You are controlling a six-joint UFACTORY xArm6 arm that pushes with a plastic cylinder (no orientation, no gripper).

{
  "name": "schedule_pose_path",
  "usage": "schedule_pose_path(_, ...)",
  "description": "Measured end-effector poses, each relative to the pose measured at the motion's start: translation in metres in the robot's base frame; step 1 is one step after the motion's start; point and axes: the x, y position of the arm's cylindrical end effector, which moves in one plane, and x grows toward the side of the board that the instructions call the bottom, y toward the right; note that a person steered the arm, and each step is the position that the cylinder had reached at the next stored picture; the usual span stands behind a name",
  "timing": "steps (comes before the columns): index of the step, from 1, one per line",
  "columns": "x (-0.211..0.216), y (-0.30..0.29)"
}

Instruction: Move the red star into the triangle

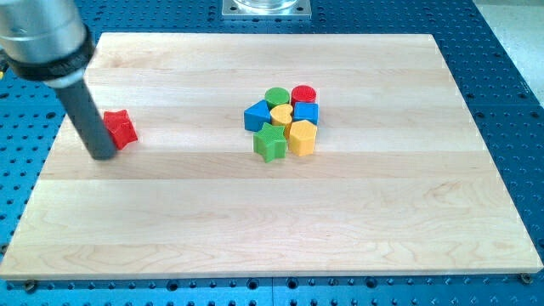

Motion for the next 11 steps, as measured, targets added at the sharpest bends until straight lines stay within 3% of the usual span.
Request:
schedule_pose_path(1, -0.028, 0.009)
schedule_pose_path(2, -0.031, 0.115)
schedule_pose_path(3, -0.023, 0.067)
schedule_pose_path(4, 0.021, 0.112)
schedule_pose_path(5, -0.001, 0.165)
schedule_pose_path(8, -0.044, 0.138)
schedule_pose_path(11, -0.037, 0.187)
